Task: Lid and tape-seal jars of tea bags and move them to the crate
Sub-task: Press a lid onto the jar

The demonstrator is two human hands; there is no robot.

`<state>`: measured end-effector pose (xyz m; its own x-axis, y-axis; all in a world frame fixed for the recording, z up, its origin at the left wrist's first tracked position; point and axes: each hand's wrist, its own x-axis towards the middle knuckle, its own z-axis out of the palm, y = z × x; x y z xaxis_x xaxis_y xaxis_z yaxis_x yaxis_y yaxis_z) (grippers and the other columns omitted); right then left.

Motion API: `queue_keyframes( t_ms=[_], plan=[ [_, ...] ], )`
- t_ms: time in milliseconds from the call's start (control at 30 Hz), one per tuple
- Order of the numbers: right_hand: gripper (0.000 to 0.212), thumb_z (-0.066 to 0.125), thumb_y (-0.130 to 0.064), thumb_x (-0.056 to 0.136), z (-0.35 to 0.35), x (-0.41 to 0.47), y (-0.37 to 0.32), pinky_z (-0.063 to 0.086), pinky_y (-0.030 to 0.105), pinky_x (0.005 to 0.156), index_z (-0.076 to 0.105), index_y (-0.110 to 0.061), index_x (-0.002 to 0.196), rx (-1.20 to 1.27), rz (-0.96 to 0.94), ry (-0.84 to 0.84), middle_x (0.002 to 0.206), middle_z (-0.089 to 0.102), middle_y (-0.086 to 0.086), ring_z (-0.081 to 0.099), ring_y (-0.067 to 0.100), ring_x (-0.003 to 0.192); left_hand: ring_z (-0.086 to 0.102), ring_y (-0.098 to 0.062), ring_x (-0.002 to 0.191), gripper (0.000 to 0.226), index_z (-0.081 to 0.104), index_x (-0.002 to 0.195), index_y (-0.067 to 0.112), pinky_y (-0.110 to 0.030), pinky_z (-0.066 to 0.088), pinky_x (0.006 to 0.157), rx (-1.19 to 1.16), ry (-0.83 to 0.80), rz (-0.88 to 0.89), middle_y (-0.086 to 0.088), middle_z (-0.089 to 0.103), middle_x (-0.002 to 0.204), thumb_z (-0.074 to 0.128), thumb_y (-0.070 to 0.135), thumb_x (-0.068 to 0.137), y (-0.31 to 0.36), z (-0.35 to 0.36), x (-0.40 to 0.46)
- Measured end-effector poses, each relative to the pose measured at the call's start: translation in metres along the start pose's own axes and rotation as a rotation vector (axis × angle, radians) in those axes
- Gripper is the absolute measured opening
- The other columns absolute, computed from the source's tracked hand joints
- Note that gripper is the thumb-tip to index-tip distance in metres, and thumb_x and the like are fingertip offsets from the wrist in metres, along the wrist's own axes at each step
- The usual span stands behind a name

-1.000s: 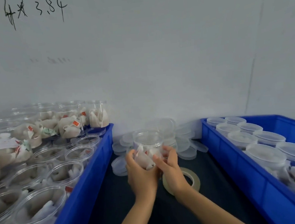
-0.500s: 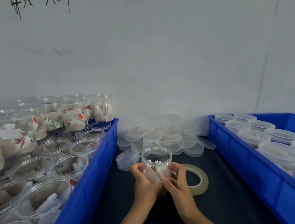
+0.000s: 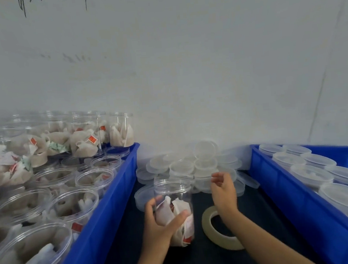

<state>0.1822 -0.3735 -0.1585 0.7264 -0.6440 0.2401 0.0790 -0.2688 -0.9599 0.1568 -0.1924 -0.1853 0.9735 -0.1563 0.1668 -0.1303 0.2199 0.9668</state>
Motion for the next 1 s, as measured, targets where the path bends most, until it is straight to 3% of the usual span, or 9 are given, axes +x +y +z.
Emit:
queue_keyframes(
  t_ms=[67, 167, 333, 433, 633, 767, 867, 1000],
  plan=[
    [0.035, 0.058, 0.002, 0.087, 0.007, 0.024, 0.005, 0.051, 0.031, 0.081, 0.048, -0.019, 0.114, -0.11, -0.025, 0.022, 0.119, 0.055, 0.006, 0.055, 0.019, 0.104, 0.057, -0.001, 0.09, 0.076, 0.049, 0.113, 0.042, -0.013, 0.049, 0.053, -0.029, 0.005, -0.005, 0.02, 0.05, 0.109, 0.081, 0.043, 0.044, 0.0, -0.002, 0.001],
    [0.06, 0.071, -0.016, 0.084, 0.016, 0.052, 0.012, 0.037, 0.043, 0.106, 0.037, -0.012, 0.134, -0.405, -0.053, 0.028, 0.138, 0.04, 0.014, 0.035, 0.031, 0.13, 0.058, -0.004, 0.089, 0.074, 0.049, 0.113, 0.039, -0.017, 0.049, 0.057, -0.055, 0.0, -0.016, 0.019, 0.05, 0.108, 0.081, 0.036, 0.046, -0.003, -0.001, 0.005],
    [0.097, 0.075, -0.056, 0.073, 0.022, 0.075, 0.016, 0.023, 0.047, 0.114, 0.024, -0.014, 0.143, -0.728, -0.082, 0.005, 0.144, 0.038, 0.019, 0.031, 0.034, 0.135, 0.058, -0.007, 0.1, 0.079, 0.049, 0.116, 0.034, -0.022, 0.046, 0.07, -0.054, -0.027, 0.03, 0.014, 0.052, 0.116, 0.081, 0.036, 0.044, -0.009, -0.003, 0.009],
    [0.107, 0.072, -0.069, 0.068, 0.027, 0.079, 0.02, 0.023, 0.053, 0.113, 0.019, -0.016, 0.145, -0.821, -0.093, -0.056, 0.142, 0.043, 0.019, 0.036, 0.036, 0.133, 0.057, -0.008, 0.104, 0.082, 0.047, 0.119, 0.035, -0.022, 0.046, 0.072, -0.053, -0.038, 0.039, 0.013, 0.052, 0.119, 0.082, 0.037, 0.044, -0.013, -0.003, 0.01],
    [0.105, 0.071, -0.064, 0.073, 0.029, 0.076, 0.021, 0.028, 0.052, 0.111, 0.016, -0.013, 0.147, -0.826, -0.115, -0.092, 0.143, 0.041, 0.021, 0.04, 0.038, 0.131, 0.056, -0.012, 0.109, 0.082, 0.045, 0.121, 0.035, -0.026, 0.048, 0.077, -0.034, -0.062, 0.051, 0.009, 0.05, 0.124, 0.083, 0.036, 0.047, -0.015, -0.005, 0.008],
    [0.101, 0.07, -0.063, 0.075, 0.023, 0.068, 0.011, 0.033, 0.045, 0.108, 0.018, -0.012, 0.144, -0.865, -0.169, -0.067, 0.138, 0.044, 0.02, 0.043, 0.037, 0.127, 0.057, -0.012, 0.107, 0.084, 0.044, 0.12, 0.034, -0.022, 0.048, 0.075, -0.017, -0.073, 0.059, 0.008, 0.051, 0.123, 0.082, 0.036, 0.045, -0.013, -0.005, 0.006],
    [0.096, 0.073, -0.06, 0.074, 0.012, 0.053, -0.003, 0.035, 0.046, 0.107, 0.024, -0.012, 0.141, -0.709, -0.165, -0.054, 0.139, 0.043, 0.018, 0.041, 0.037, 0.128, 0.058, -0.007, 0.103, 0.081, 0.046, 0.116, 0.036, -0.014, 0.049, 0.066, 0.006, -0.073, 0.067, 0.012, 0.052, 0.12, 0.083, 0.035, 0.044, -0.011, -0.004, 0.004],
    [0.087, 0.079, -0.052, 0.07, -0.013, 0.02, -0.026, 0.043, 0.045, 0.103, 0.031, -0.02, 0.135, -0.348, -0.227, -0.075, 0.137, 0.043, 0.01, 0.045, 0.028, 0.126, 0.055, 0.001, 0.107, 0.085, 0.049, 0.118, 0.042, -0.013, 0.046, 0.072, 0.085, -0.096, 0.104, 0.023, 0.051, 0.123, 0.088, 0.04, 0.043, -0.009, -0.001, -0.001]
  ],
)
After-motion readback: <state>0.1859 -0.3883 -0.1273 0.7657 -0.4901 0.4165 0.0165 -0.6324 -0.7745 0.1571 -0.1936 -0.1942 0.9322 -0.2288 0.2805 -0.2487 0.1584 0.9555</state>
